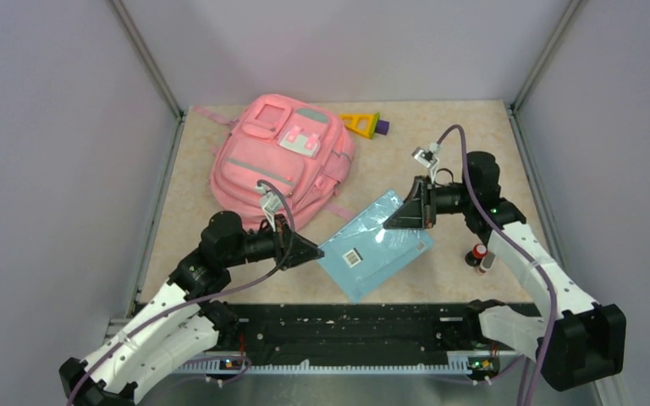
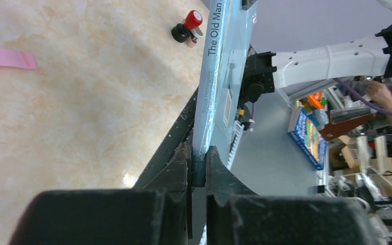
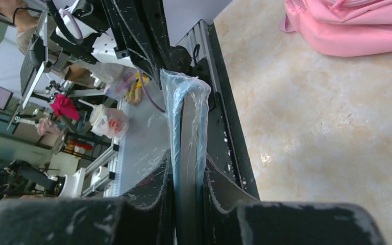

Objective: Pack the student bag
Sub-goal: Pick up the stationery from the center of the board, then adjust the student bag at the center of the board.

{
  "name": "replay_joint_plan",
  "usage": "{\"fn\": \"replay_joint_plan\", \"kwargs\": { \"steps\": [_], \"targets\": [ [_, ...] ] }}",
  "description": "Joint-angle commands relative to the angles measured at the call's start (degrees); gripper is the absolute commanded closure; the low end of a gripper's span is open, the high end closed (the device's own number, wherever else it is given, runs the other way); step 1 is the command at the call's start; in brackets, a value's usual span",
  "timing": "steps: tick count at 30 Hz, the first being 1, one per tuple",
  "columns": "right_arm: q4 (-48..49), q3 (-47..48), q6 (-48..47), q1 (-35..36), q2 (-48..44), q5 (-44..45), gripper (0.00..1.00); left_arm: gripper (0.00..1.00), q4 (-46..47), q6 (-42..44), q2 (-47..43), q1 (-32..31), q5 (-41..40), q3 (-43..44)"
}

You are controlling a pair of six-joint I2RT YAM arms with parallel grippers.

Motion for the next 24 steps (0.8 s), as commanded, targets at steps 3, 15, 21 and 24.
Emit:
{"fn": "replay_joint_plan", "kwargs": {
  "steps": [3,15,21,24],
  "targets": [
    [-3.51,4.99,-0.2,0.2,-2.45,15.59,1.0,0.54,-4.36,7.97,-0.52,-0.06,-25.65,5.18],
    [-12.59,8.86,-2.23,0.03,-7.6,42.4,1.0,0.26,2.54,24.52,7.77,-0.09,-62.03,-1.57],
    [-13.24,8.7,-2.06,0.1,-9.23,42.3,1.0,0.19,12.84,35.51,12.83,0.43,-63.1,-6.46],
    [-12.7,9.06,-2.12,0.06,-8.49,41.71,1.0,0.18,14.72,37.33,16.91,2.21,-61.38,-6.9]
  ]
}}
